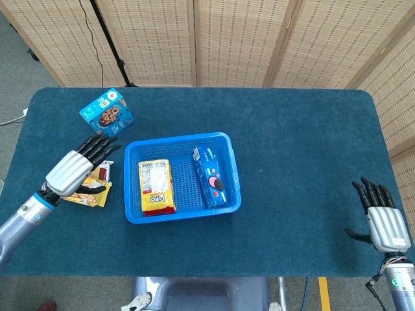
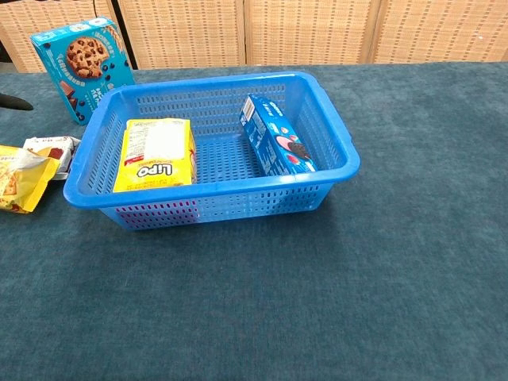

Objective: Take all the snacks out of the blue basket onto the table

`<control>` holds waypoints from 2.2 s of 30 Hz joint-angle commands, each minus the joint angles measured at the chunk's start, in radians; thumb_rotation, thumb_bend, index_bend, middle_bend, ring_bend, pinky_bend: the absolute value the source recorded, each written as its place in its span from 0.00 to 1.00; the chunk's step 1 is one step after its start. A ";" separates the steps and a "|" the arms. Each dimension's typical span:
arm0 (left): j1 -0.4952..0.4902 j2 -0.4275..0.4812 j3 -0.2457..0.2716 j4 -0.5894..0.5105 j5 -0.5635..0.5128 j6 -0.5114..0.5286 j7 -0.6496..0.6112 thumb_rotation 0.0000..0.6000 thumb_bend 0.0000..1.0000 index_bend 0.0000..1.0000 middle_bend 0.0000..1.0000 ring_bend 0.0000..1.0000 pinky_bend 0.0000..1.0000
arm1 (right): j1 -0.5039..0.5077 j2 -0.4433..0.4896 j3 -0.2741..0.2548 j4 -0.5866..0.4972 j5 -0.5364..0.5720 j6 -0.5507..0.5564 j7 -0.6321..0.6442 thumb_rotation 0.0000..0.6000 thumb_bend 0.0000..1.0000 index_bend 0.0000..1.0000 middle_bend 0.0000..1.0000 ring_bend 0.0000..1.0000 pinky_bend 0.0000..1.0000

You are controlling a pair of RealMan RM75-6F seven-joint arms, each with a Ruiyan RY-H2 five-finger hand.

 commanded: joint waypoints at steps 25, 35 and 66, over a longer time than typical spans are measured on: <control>-0.249 -0.071 -0.096 -0.346 -0.330 -0.526 0.890 1.00 0.00 0.00 0.00 0.00 0.11 | -0.002 0.002 0.025 0.022 0.054 -0.008 0.021 1.00 0.00 0.00 0.00 0.00 0.00; -0.243 -0.108 -0.049 -0.268 -0.278 -0.504 0.849 1.00 0.00 0.00 0.00 0.00 0.13 | -0.003 -0.004 0.030 0.024 0.060 -0.001 0.005 1.00 0.00 0.00 0.00 0.00 0.00; -0.266 -0.197 0.005 -0.142 -0.211 -0.505 0.818 1.00 0.46 0.76 0.60 0.57 0.70 | 0.002 -0.005 0.031 0.015 0.070 -0.019 0.008 1.00 0.00 0.00 0.00 0.00 0.00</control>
